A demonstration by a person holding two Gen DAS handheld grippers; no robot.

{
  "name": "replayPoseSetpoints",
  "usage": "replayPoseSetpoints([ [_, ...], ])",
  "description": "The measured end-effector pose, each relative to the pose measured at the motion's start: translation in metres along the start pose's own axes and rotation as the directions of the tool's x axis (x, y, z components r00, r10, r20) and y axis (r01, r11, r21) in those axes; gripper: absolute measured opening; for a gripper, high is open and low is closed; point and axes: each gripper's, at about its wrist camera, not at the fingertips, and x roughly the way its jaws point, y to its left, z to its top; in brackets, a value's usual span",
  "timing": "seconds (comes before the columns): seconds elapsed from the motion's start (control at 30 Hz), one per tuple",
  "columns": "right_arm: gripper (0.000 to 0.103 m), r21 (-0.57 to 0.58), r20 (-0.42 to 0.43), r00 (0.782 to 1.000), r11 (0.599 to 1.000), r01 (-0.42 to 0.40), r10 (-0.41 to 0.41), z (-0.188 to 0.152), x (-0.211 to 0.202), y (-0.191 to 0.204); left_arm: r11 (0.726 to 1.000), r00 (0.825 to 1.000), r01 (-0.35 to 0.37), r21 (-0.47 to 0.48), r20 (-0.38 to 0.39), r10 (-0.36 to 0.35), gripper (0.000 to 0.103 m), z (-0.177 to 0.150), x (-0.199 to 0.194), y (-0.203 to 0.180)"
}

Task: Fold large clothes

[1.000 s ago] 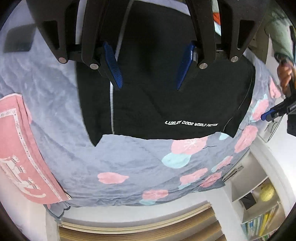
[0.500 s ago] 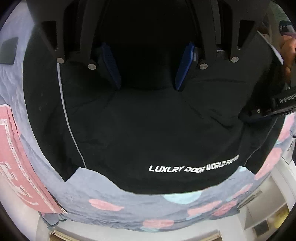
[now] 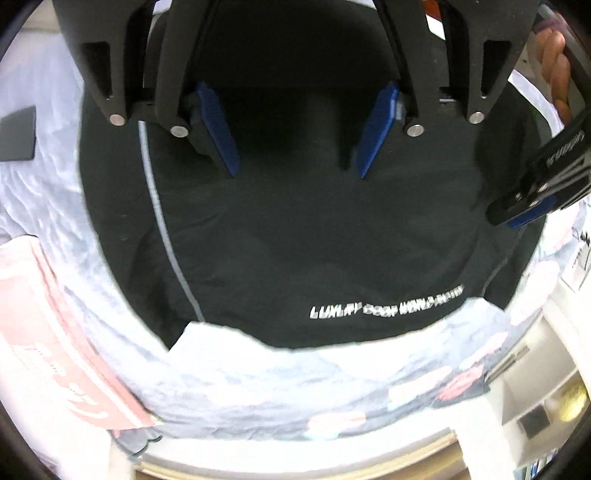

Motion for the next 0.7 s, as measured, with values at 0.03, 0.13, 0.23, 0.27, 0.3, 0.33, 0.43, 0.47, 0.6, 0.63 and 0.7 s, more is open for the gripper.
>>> replayPoseSetpoints([
  [0.03, 0.078, 0.006, 0.021, 1.0, 1.0, 0.0, 0.0, 0.001, -0.009, 0.001, 1.0, 0.999, -0.017, 0.016, 0.028, 0.017, 0.054, 0.001, -0.012, -0.003],
  [0.13, 0.085, 0.019, 0.079, 0.997, 1.0, -0.013, 0.011, 0.004, -0.035, 0.004, 0.993, 0.985, -0.099, 0.06, 0.15, 0.089, 0.066, 0.003, -0.049, -0.015],
  [0.23, 0.088, 0.041, 0.152, 0.988, 0.999, -0.013, 0.007, 0.007, -0.065, 0.005, 0.986, 0.958, -0.153, 0.062, 0.253, 0.133, 0.066, 0.001, -0.086, -0.022],
  [0.27, 0.088, 0.043, 0.164, 0.986, 0.999, -0.012, 0.005, 0.01, -0.069, 0.008, 0.986, 0.951, -0.154, 0.059, 0.279, 0.132, 0.066, 0.002, -0.098, -0.023],
  [0.3, 0.088, 0.043, 0.182, 0.983, 0.999, -0.013, 0.005, 0.01, -0.077, 0.01, 0.987, 0.948, -0.152, 0.057, 0.292, 0.129, 0.067, 0.002, -0.104, -0.023],
  [0.33, 0.088, 0.046, 0.198, 0.98, 0.999, -0.011, 0.002, 0.01, -0.085, 0.011, 0.987, 0.944, -0.151, 0.054, 0.305, 0.127, 0.067, 0.002, -0.112, -0.024],
  [0.43, 0.088, 0.045, 0.241, 0.971, 0.999, 0.001, -0.012, 0.011, -0.106, 0.013, 0.989, 0.937, -0.141, 0.042, 0.327, 0.119, 0.069, 0.005, -0.131, -0.024],
  [0.47, 0.088, 0.038, 0.253, 0.967, 0.999, 0.006, -0.015, 0.012, -0.112, 0.014, 0.991, 0.936, -0.13, 0.037, 0.335, 0.11, 0.069, 0.005, -0.138, -0.023],
  [0.6, 0.088, 0.02, 0.286, 0.958, 1.0, 0.018, -0.023, 0.014, -0.131, 0.018, 0.989, 0.926, -0.146, 0.023, 0.356, 0.129, 0.076, 0.001, -0.153, -0.02],
  [0.63, 0.088, 0.02, 0.29, 0.957, 1.0, 0.017, -0.022, 0.014, -0.134, 0.018, 0.986, 0.921, -0.163, 0.022, 0.362, 0.144, 0.076, 0.0, -0.157, -0.019],
  [0.7, 0.088, 0.02, 0.301, 0.954, 1.0, 0.012, -0.018, 0.013, -0.14, 0.018, 0.983, 0.917, -0.183, 0.019, 0.364, 0.163, 0.076, -0.003, -0.162, -0.019],
])
